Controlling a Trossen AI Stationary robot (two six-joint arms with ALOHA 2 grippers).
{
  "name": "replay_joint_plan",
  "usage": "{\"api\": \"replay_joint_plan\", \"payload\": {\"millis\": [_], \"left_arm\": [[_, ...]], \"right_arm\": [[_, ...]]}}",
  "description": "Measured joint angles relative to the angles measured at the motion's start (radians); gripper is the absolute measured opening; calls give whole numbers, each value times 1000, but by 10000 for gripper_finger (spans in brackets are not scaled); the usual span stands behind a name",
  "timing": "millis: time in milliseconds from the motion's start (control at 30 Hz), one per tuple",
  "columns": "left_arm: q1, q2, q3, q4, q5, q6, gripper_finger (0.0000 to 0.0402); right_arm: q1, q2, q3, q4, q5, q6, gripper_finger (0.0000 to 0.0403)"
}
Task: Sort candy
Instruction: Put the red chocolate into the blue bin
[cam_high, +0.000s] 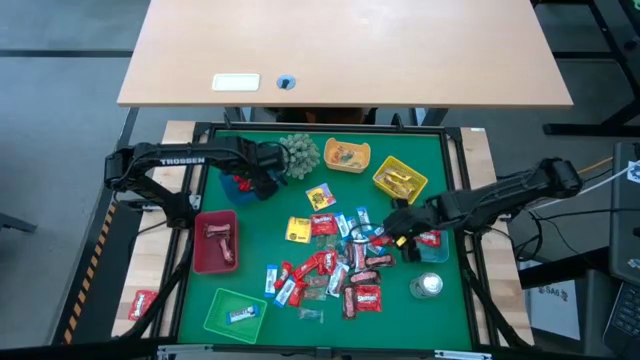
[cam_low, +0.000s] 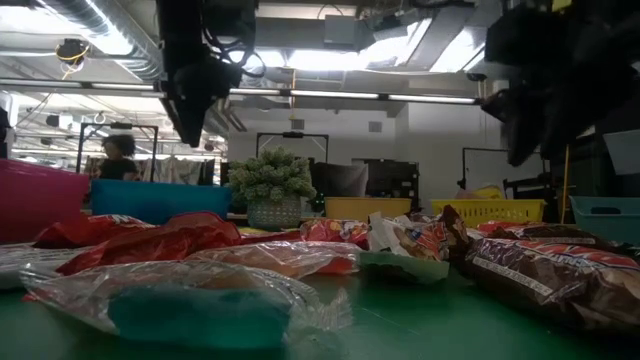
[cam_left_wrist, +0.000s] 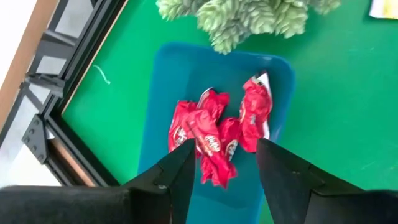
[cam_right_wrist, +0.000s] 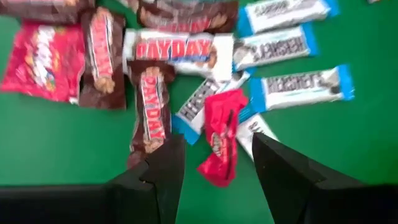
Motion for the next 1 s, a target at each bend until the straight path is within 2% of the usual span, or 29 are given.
{"api": "replay_joint_plan", "payload": {"millis": [367, 733, 833, 1000], "left_arm": [[-45, 0, 0, 12, 0, -1, 156], [-78, 0, 0, 53, 0, -1, 156], [-86, 0, 0, 60, 0, -1, 156], [-102, 0, 0, 82, 0, -1, 156]], "right_arm": [[5, 196, 0, 3, 31, 2, 188], [4, 321, 2, 6, 34, 3, 187], [4, 325, 2, 6, 32, 3, 171], [5, 325, 2, 8, 14, 3, 120]]}}
